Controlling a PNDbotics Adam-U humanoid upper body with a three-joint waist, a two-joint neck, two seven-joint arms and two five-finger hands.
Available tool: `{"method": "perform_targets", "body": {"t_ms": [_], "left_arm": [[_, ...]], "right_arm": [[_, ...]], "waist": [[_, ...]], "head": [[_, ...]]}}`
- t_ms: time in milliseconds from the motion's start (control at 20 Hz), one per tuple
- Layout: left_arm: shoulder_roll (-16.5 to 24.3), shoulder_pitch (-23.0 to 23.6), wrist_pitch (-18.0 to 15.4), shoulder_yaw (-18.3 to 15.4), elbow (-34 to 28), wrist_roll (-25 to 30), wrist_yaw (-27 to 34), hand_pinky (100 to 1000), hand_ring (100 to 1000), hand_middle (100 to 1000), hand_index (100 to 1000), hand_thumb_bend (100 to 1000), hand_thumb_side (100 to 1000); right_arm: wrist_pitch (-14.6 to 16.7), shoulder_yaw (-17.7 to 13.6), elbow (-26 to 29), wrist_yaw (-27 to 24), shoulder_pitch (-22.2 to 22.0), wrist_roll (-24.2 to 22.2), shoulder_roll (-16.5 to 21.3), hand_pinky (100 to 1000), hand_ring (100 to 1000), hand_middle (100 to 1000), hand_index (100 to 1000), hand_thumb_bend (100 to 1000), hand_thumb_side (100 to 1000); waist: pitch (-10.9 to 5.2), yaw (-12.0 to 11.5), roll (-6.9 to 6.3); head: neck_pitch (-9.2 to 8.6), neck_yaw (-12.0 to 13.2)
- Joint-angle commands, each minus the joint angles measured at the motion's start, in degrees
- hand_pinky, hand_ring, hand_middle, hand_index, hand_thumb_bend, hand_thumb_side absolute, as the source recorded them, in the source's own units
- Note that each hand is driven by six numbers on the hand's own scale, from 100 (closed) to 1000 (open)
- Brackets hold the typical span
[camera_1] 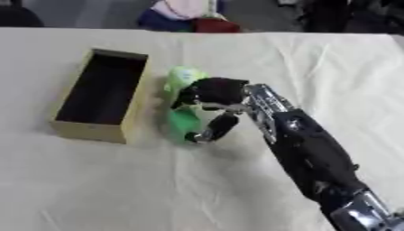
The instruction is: Pick up objects on the table and place them in the box.
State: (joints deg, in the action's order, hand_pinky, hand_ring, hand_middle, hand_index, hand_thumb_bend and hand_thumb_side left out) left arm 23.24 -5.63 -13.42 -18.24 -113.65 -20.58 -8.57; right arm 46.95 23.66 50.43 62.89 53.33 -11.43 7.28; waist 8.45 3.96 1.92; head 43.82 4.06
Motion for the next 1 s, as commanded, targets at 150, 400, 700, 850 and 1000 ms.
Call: {"method": "perform_targets", "body": {"t_ms": [150, 400, 700, 850, 1000], "left_arm": [[0.8, -0.7, 0.0, -0.7, -0.9, 0.3, -0.2, 730, 642, 710, 857, 100, 787], [0.7, -0.7, 0.0, -0.7, -0.9, 0.4, -0.3, 730, 641, 711, 857, 100, 787], [0.6, -0.7, 0.0, -0.8, -0.9, 0.4, -0.3, 730, 640, 711, 857, 100, 787], [0.5, -0.7, 0.0, -0.8, -0.9, 0.5, -0.4, 730, 640, 711, 857, 100, 787], [0.5, -0.7, 0.0, -0.8, -0.9, 0.5, -0.4, 731, 640, 711, 856, 100, 787]], "right_arm": [[-1.8, -0.4, 1.4, 1.4, 0.6, -0.7, 0.0, 833, 781, 735, 906, 305, 699], [-2.9, -0.5, 1.6, 2.4, 0.3, -0.6, -0.4, 822, 767, 705, 901, 287, 697], [-3.1, -0.4, 1.7, 2.2, 0.1, -0.3, -0.5, 798, 732, 578, 867, 261, 695], [-3.4, -0.5, 1.9, 2.3, 0.0, -0.1, -0.5, 788, 715, 548, 844, 257, 673], [-3.8, -0.4, 2.0, 2.6, -0.1, 0.0, -0.5, 781, 702, 536, 826, 265, 647]], "waist": [[-0.62, -0.1, -0.22], [-0.56, -0.1, -0.26], [-0.48, -0.2, -0.24], [-0.43, -0.2, -0.27], [-0.4, -0.2, -0.27]], "head": [[0.29, -0.2], [0.29, -0.2], [0.29, -0.3], [0.29, -0.4], [0.29, -0.5]]}}
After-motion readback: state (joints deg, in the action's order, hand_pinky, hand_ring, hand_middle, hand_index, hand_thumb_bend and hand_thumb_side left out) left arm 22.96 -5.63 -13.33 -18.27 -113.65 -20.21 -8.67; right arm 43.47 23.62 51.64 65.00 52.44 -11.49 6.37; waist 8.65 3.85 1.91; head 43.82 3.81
